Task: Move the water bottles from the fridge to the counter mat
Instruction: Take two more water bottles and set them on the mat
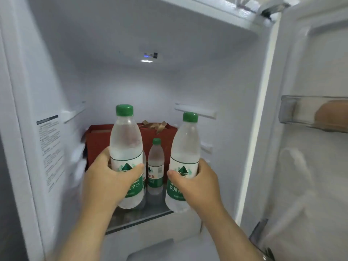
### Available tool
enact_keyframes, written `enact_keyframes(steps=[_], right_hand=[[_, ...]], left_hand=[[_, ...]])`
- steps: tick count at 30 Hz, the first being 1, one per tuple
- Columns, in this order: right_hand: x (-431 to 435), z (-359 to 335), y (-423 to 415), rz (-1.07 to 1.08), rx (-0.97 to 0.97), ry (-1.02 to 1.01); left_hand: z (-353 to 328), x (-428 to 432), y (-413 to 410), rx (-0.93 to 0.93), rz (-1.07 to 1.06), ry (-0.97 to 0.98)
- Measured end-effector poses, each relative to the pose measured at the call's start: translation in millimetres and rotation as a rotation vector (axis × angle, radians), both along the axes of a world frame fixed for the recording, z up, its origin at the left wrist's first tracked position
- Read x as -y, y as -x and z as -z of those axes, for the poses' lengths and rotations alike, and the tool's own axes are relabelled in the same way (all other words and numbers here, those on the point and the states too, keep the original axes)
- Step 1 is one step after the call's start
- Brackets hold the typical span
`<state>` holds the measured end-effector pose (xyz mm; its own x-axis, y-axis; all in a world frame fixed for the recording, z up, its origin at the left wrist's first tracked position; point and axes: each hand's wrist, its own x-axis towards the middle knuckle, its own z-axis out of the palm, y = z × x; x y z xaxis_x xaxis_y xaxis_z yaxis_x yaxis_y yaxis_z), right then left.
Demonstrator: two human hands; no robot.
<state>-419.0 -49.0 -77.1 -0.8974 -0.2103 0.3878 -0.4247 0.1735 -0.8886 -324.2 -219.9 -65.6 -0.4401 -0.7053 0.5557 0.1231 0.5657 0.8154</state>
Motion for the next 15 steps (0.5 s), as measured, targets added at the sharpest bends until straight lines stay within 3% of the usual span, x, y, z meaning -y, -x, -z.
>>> enact_keyframes(steps=[7, 15], right_hand=[[-128, -57, -75, 0.074, -0.114, 0.044], [-320, -89, -175, 0.238, -0.219, 0.007]], left_hand=[[-45, -105, -51, -0.095, 0.285, 0.024], [-87, -291, -107, -0.113, 0.633, 0.075]])
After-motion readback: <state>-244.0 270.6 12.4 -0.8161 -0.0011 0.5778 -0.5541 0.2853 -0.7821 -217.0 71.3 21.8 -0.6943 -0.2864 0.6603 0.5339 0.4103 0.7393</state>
